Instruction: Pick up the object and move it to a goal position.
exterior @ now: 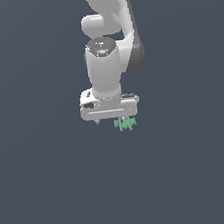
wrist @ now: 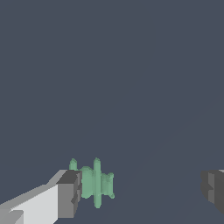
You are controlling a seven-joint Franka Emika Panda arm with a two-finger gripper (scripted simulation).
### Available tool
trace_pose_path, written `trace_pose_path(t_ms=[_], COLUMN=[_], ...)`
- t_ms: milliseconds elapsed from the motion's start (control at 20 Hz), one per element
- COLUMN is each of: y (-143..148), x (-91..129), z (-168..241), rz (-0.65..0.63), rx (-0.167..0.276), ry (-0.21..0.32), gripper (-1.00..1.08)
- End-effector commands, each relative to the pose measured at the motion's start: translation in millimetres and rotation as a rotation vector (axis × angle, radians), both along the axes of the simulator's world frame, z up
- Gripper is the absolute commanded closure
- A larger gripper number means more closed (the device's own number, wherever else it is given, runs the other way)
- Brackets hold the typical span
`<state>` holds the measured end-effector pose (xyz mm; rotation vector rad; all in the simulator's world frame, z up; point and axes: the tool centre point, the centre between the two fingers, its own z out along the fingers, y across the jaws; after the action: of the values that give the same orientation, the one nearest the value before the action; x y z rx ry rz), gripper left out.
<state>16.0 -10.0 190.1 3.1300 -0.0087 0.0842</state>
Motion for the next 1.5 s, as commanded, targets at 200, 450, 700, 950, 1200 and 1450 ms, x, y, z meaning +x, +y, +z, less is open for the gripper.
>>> trace_pose_path(t_ms=[200,450,700,950,1200,1450], y=[-6,-20,-19,-16,-11,-3], x=[-4,-13,-13,-14,-17,-20], z=[-4,-13,-13,-16,-21,-29], rz=[0.000,0.003,-0.001,-0.037,-0.100,-0.193], rx=[-0.009,-0.027,-0.026,-0.023,-0.017,-0.009], ry=[0.016,0.052,0.051,0.051,0.050,0.049], gripper=[-0.92,-0.92,-0.92,-0.92,-0.92,-0.92])
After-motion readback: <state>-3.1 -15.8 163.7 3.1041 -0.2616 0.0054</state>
